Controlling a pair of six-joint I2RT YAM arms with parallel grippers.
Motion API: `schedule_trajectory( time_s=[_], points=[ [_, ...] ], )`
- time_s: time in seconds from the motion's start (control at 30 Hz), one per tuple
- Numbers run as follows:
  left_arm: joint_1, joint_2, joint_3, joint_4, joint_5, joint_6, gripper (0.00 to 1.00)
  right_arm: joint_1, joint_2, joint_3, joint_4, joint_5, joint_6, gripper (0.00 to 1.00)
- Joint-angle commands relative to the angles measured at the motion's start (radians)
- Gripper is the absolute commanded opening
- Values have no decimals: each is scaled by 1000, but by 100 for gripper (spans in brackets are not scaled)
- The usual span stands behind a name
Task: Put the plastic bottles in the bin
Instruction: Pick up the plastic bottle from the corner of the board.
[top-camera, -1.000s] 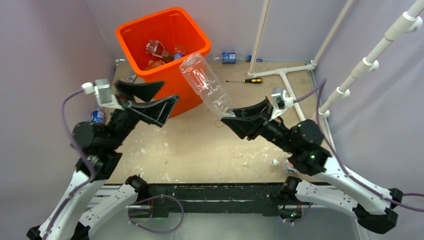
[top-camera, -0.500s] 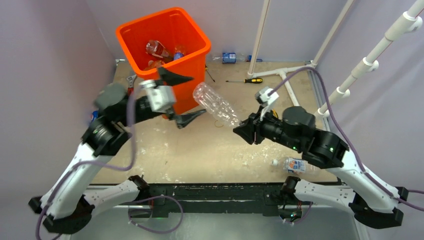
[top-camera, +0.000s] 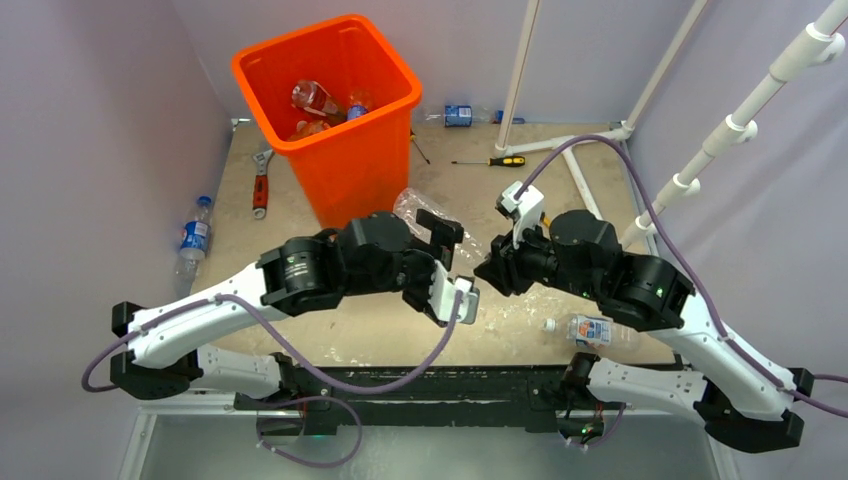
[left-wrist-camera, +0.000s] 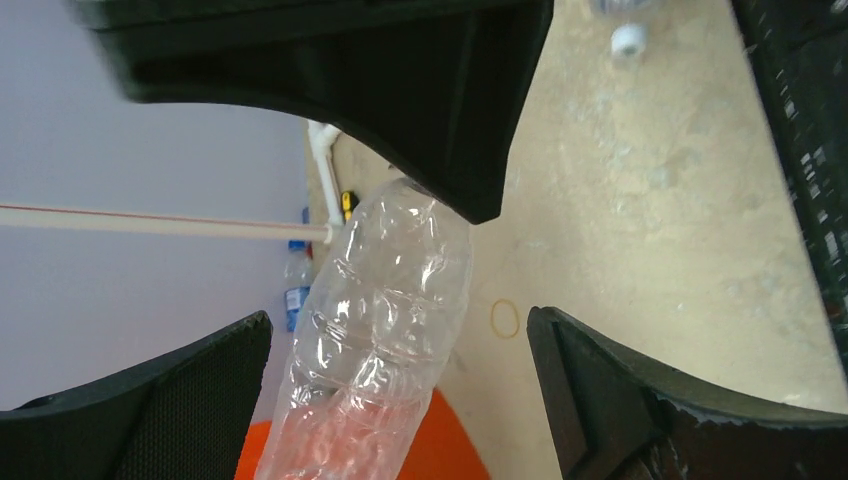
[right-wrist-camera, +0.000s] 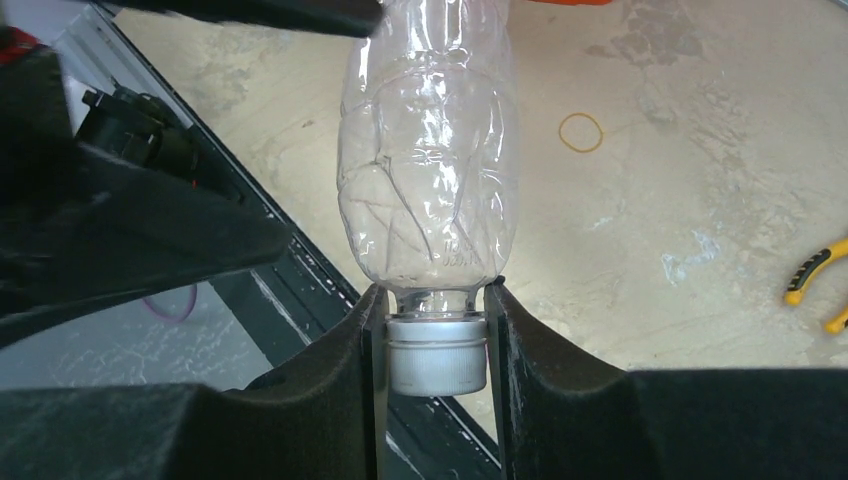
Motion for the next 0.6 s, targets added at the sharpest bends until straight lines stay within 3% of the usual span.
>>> schedule_trajectory(
  time_s=[0.0, 0.33, 0.57],
  points=[
    [-19, 28, -18, -9, -229, 149, 99, 4, -4, 39, 10, -52, -35, 0],
    [-17, 61, -76, 90, -313, 221, 98, 4, -64, 38, 13, -153, -36, 0],
    [-18, 75, -82, 137, -281, 182, 80, 4, -91, 26, 23, -163, -22, 0]
  ],
)
